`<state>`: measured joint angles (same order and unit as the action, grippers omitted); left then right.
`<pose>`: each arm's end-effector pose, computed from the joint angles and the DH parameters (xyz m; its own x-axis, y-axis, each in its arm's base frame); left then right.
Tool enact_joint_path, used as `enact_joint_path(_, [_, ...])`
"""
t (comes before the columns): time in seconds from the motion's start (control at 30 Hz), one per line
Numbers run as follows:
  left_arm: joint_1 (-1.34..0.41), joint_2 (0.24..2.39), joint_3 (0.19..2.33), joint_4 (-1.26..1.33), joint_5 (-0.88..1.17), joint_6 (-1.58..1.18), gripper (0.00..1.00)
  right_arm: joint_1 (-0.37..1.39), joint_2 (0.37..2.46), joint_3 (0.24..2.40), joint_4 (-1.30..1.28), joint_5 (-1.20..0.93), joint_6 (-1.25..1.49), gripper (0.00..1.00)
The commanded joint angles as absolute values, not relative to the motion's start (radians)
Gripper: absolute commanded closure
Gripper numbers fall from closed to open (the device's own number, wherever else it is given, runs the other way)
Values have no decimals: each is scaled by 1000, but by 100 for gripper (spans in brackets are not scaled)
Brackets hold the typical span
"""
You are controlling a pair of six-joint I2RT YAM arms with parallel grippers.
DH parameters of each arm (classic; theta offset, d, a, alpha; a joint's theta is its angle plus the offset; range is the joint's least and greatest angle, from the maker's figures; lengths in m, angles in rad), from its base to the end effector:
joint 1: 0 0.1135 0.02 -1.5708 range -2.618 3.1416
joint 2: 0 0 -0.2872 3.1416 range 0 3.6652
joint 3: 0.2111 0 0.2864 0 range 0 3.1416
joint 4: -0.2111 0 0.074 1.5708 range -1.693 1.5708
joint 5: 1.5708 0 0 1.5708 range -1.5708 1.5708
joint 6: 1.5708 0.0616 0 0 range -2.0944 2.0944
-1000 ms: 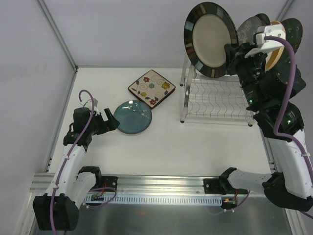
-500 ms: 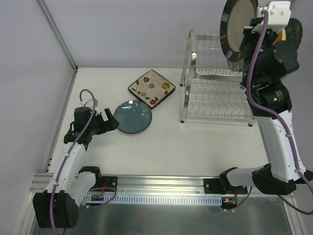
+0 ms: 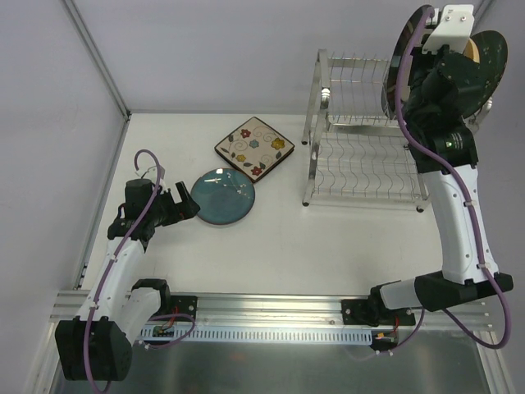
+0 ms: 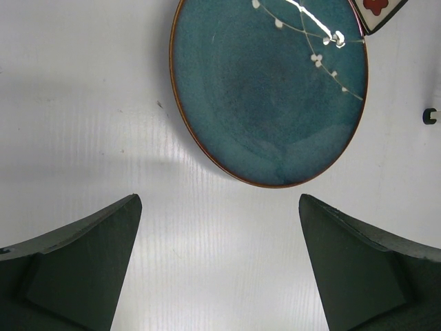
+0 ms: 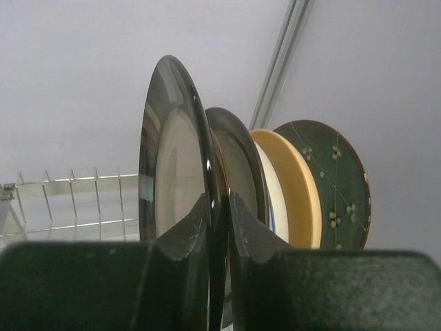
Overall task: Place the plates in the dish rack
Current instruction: Insert the plate into the dish rack
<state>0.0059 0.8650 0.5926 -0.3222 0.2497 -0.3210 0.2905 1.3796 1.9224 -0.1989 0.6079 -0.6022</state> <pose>0.2304 -0.0139 0.2397 -0.5943 -0.3092 -0.7424 0.0121 0.9196 -0.3927 0.2894 0.0498 0.6335 0.1076 -0.4531 -0.8849 0.4138 0.8297 -0.3746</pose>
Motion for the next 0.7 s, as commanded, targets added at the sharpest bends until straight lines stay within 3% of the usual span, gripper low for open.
enact_joint_path(0.0, [3, 867, 630, -321, 244, -307, 1, 265, 1364, 1942, -35, 546, -557, 99])
enact_joint_path(0.67, [3, 856, 624, -321, 242, -310, 1, 235, 1399, 1920, -17, 428, -612, 100])
